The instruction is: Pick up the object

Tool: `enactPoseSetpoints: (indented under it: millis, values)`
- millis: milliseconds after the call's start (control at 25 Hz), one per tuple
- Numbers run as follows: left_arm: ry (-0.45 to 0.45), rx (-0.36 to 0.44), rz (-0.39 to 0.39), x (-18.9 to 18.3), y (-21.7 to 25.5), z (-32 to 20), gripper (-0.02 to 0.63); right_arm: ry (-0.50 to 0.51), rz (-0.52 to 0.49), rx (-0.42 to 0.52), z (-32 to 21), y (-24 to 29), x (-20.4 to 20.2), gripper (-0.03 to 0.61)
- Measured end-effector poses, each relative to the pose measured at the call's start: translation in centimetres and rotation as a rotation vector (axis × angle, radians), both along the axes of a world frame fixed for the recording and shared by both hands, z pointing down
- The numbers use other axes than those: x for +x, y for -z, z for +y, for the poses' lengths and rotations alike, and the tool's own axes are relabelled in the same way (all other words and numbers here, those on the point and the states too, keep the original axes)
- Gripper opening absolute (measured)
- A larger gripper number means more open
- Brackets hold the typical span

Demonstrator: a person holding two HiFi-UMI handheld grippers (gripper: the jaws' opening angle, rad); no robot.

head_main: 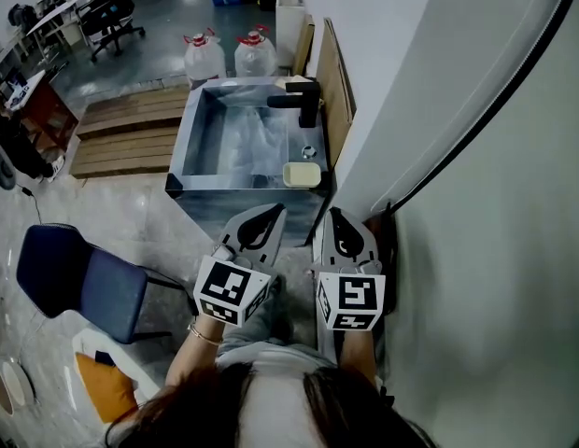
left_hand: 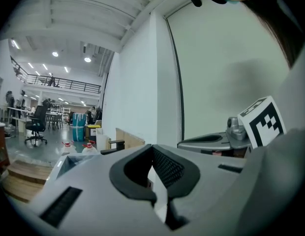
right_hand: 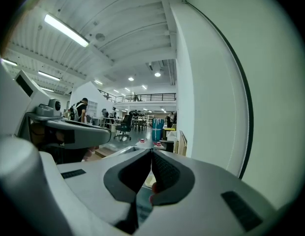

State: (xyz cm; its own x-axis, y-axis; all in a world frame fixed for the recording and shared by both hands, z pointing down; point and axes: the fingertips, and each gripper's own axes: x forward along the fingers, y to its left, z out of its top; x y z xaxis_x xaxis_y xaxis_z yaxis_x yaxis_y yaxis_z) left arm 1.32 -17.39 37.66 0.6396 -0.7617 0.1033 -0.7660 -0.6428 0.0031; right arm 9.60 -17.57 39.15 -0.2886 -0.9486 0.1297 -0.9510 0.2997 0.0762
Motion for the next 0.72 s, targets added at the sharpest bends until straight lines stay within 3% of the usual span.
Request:
enactPoseSetpoints:
  millis: [720]
  values:
    - [-0.019,-0.031,-0.004,0.1,-0.8,-7.2,0.008,0.016,0.056,-0.090,-8.1,-2.7,-0.3,0.028]
